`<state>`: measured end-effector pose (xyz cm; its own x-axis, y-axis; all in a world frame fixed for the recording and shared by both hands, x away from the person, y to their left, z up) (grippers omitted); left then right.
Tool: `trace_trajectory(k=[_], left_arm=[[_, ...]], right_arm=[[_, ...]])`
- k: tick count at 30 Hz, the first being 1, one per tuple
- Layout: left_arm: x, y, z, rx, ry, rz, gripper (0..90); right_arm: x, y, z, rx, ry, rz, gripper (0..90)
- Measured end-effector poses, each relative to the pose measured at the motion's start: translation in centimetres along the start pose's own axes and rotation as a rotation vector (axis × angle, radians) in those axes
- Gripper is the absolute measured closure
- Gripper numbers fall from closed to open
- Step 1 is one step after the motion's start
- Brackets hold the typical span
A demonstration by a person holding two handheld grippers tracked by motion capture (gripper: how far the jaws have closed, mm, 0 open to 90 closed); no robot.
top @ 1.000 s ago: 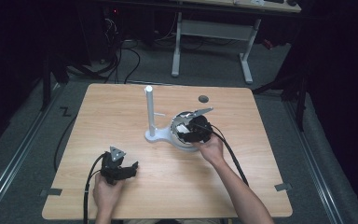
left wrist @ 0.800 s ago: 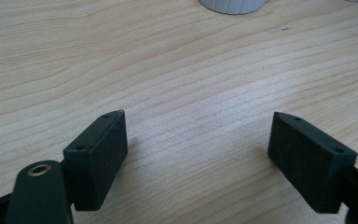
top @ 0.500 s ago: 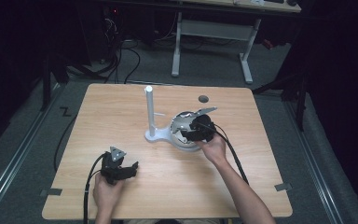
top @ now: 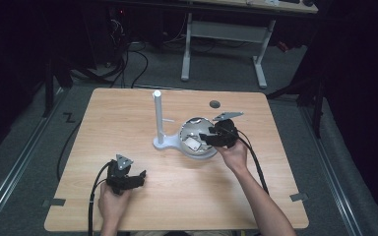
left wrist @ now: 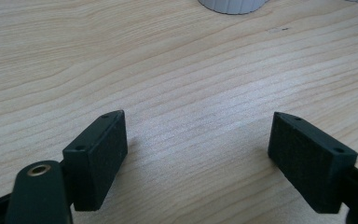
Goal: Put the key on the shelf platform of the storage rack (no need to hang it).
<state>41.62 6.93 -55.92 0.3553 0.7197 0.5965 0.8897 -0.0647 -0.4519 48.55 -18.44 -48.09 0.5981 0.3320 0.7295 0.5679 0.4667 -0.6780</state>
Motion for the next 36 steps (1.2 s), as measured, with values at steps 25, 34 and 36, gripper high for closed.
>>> trace_trajectory(k=[25,34,36], left_arm=[[0.0,0.0,0.0,0.000,0.001,0.000,19.9],[0.0,0.0,0.0,0.000,0.001,0.000,19.9],[0.0,0.0,0.0,0.000,0.000,0.000,19.9]], right_arm=[[-0.1,-3.7,-2.1,-0.011,0.060,-0.071,54.4],[-0.4,-5.3,-2.8,-0.016,0.080,-0.083,53.8],[-0.5,-5.4,-2.8,-0.014,0.087,-0.084,53.7]])
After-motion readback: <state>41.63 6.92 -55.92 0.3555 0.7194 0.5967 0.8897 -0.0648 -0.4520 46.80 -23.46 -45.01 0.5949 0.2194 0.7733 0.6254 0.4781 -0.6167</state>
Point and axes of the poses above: each handheld gripper's, and its own axes: y roughly forward along the jaws, x roughly out of its top, z roughly to its left, the point moved 5 cm from there along y, roughly forward along the jaws, and after that the axes turned 3 degrees about y, right-handed, at the moved point
